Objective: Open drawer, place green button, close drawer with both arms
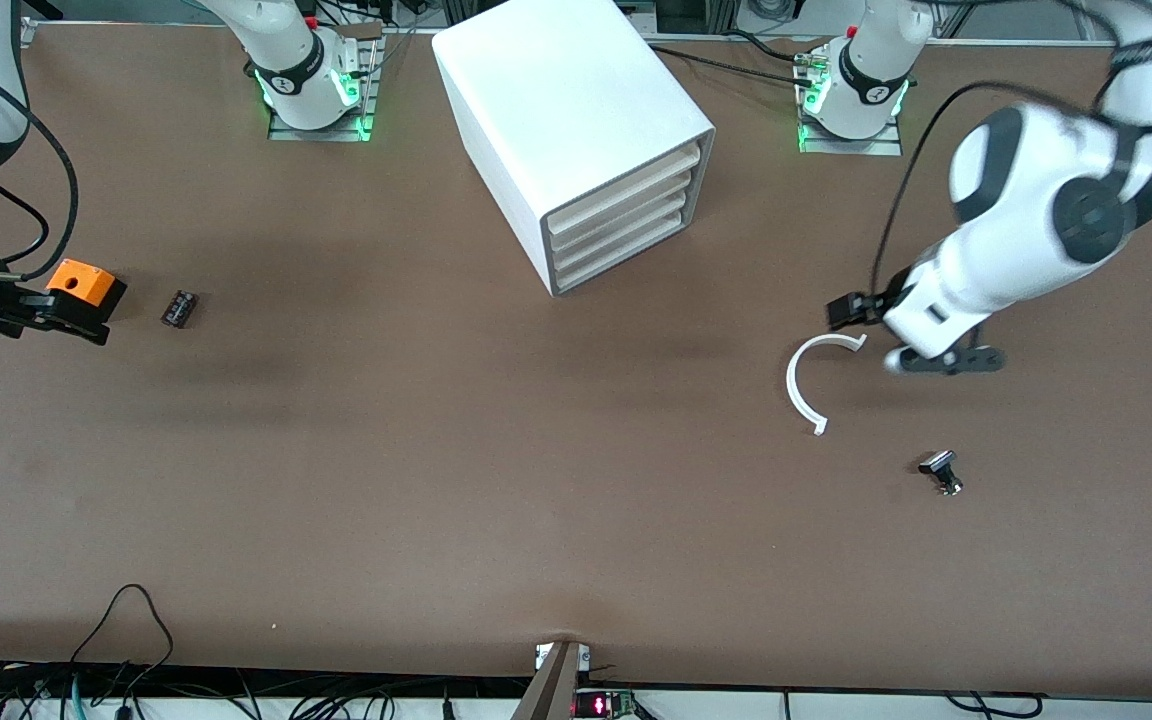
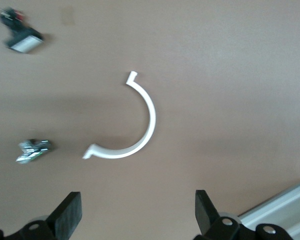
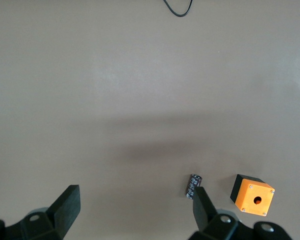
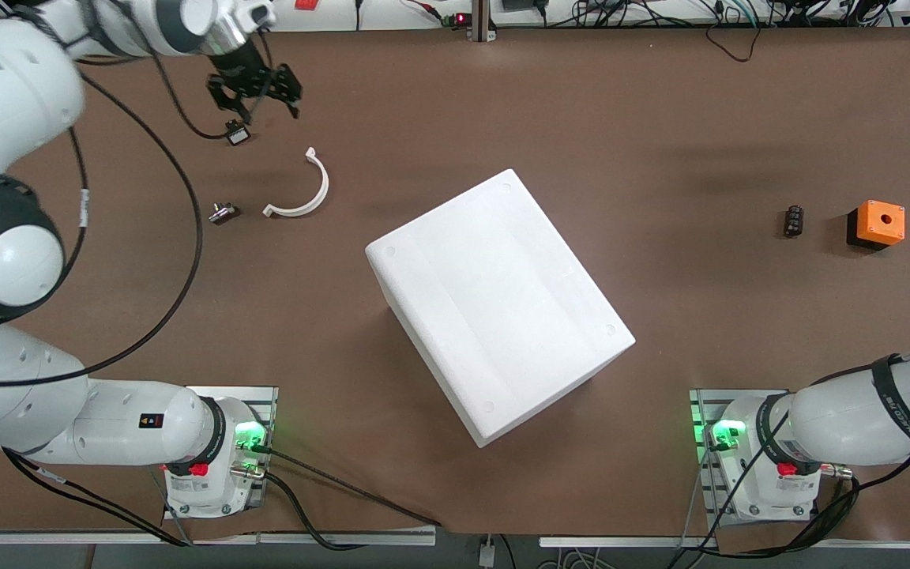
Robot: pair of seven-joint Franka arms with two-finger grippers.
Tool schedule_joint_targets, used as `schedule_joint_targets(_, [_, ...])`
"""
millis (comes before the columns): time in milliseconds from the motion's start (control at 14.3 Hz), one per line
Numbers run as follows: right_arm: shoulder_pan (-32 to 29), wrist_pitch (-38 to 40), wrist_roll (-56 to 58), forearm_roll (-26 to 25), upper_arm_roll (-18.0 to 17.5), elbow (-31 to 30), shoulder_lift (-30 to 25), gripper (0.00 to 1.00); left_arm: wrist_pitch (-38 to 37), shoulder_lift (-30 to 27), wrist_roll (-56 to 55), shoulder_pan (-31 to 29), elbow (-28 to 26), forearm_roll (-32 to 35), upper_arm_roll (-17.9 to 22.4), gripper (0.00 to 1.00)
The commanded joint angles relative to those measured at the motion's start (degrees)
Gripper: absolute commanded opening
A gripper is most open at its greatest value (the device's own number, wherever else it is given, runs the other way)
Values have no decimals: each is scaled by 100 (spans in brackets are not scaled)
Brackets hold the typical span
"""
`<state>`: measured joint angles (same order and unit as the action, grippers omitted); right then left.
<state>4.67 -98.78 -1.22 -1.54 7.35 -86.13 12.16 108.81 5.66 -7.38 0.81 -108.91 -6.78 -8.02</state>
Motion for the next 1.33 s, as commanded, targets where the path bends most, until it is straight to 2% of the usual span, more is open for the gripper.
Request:
schedule_joint_targets(0, [8, 0, -18, 58, -119, -209, -204, 100, -360, -941, 1061, 59, -332, 79, 528, 100])
schedule_joint_targets(209, [-10, -300, -27, 93, -128, -649, -573, 100, -842, -1278, 1064, -98, -201, 405, 687, 100])
schedule_joint_targets(349, [-54, -772, -19, 93, -128, -1455, -1151, 100, -914, -1260, 1037, -152, -51, 589, 679, 100])
schedule_joint_targets(419, [-54, -827, 34, 93, -128, -1607, -1268, 100, -1001, -1269, 1020, -160, -42, 608, 679, 100])
schedule_joint_targets(628, [-45, -486, 52, 75, -128, -1241, -1129, 100, -1133, -1260, 730, -309, 124, 695, 661, 100])
schedule_joint_targets(837, [-45, -108, 70, 84, -119, -1187, -1146, 100, -1274, -1269, 721, -327, 142, 696, 679, 100])
schedule_joint_targets(1256, [-19, 25, 69, 93, -163, -1134, -1137, 100, -1371, -1260, 660, -327, 204, 696, 626, 100])
